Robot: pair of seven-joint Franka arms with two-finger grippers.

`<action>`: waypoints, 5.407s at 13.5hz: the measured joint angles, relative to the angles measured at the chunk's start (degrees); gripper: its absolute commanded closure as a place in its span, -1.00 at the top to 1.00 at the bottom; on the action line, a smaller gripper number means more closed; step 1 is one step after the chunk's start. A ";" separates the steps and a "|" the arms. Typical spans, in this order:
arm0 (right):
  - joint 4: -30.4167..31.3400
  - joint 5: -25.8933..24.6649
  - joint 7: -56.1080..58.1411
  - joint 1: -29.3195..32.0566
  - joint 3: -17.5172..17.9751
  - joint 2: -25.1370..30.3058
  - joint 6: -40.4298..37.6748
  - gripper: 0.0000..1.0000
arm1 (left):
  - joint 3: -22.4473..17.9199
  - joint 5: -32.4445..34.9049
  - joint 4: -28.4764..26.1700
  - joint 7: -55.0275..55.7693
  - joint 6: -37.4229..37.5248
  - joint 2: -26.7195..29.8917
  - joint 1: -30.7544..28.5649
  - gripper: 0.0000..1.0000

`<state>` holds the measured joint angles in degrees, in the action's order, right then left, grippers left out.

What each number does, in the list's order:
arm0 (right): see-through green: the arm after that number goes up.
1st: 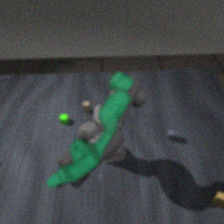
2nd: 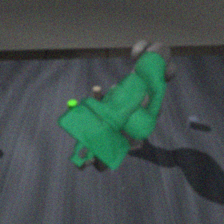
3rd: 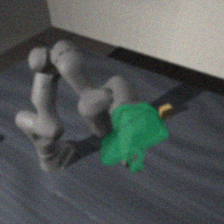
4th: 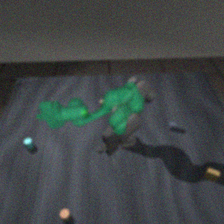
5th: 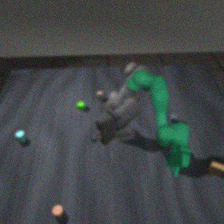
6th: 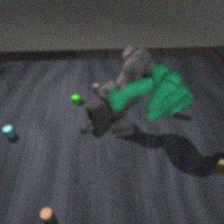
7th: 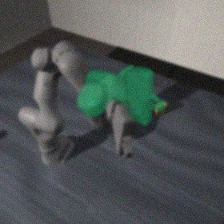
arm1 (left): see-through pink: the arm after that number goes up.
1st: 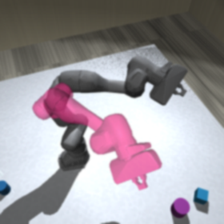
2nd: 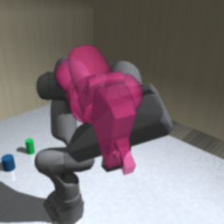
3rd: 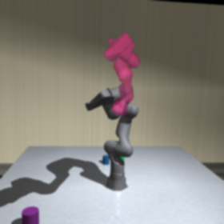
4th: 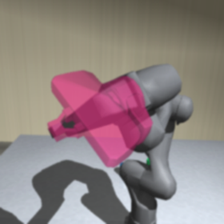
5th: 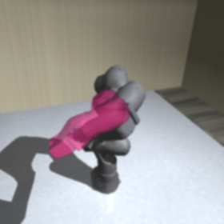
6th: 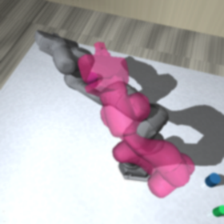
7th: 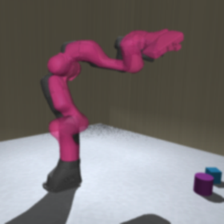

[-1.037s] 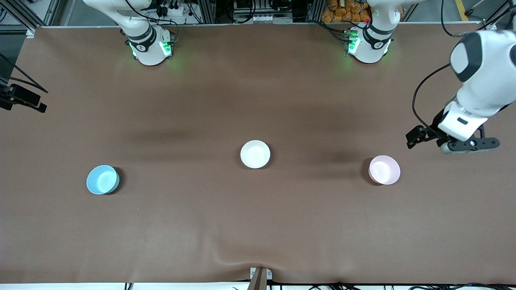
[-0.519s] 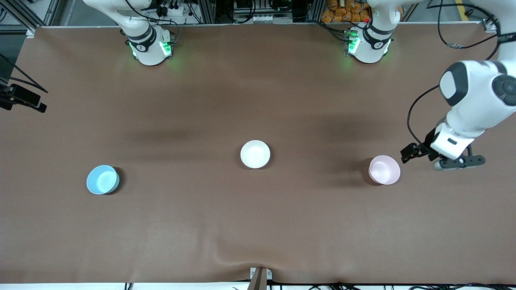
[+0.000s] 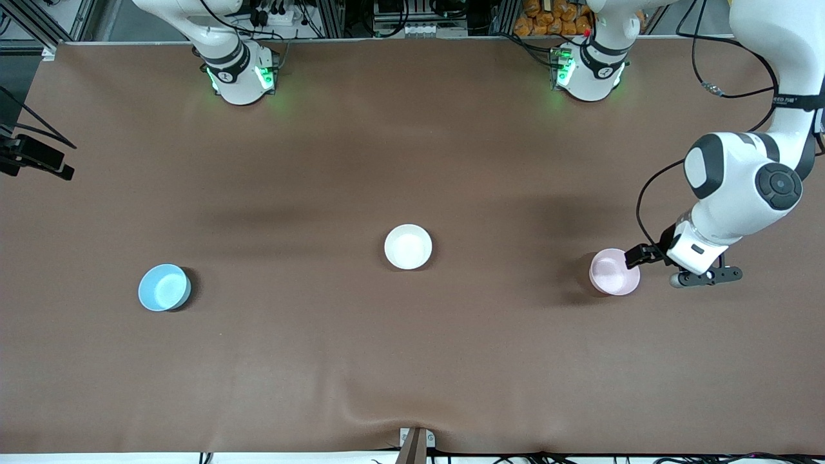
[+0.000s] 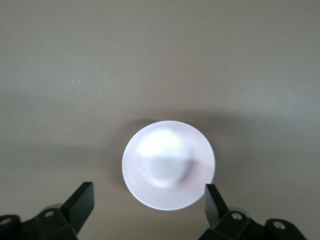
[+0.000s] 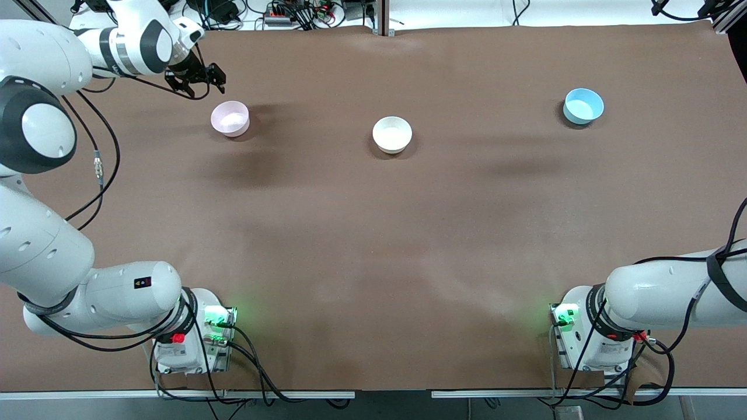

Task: Stack pink and blue bowls on white bowl
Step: 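Move the left gripper down over the pale pink bowl, then grasp the pink bowl rim with the left gripper and lift it, then lower the pink bowl into the white bowl while the right gripper grasps the blue bowl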

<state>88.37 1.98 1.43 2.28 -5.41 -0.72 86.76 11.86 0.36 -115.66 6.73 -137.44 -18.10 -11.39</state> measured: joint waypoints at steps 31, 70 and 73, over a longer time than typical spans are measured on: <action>-0.24 -0.11 1.95 0.15 -0.22 -8.31 1.38 1.00 | -0.99 3.30 0.53 -0.56 -3.76 -9.63 -0.68 -1.00; 7.48 4.29 7.19 8.87 0.37 -38.23 39.32 -1.00 | 19.65 -0.20 23.49 43.18 11.13 -16.36 23.27 -1.00; 7.51 4.58 7.19 8.91 0.33 -38.22 39.38 -1.00 | 14.03 0.81 25.93 45.15 10.99 -19.52 30.40 -1.00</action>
<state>95.88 6.56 8.62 11.18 -5.08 -38.94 126.14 25.89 1.16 -89.74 51.88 -126.45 -37.62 19.01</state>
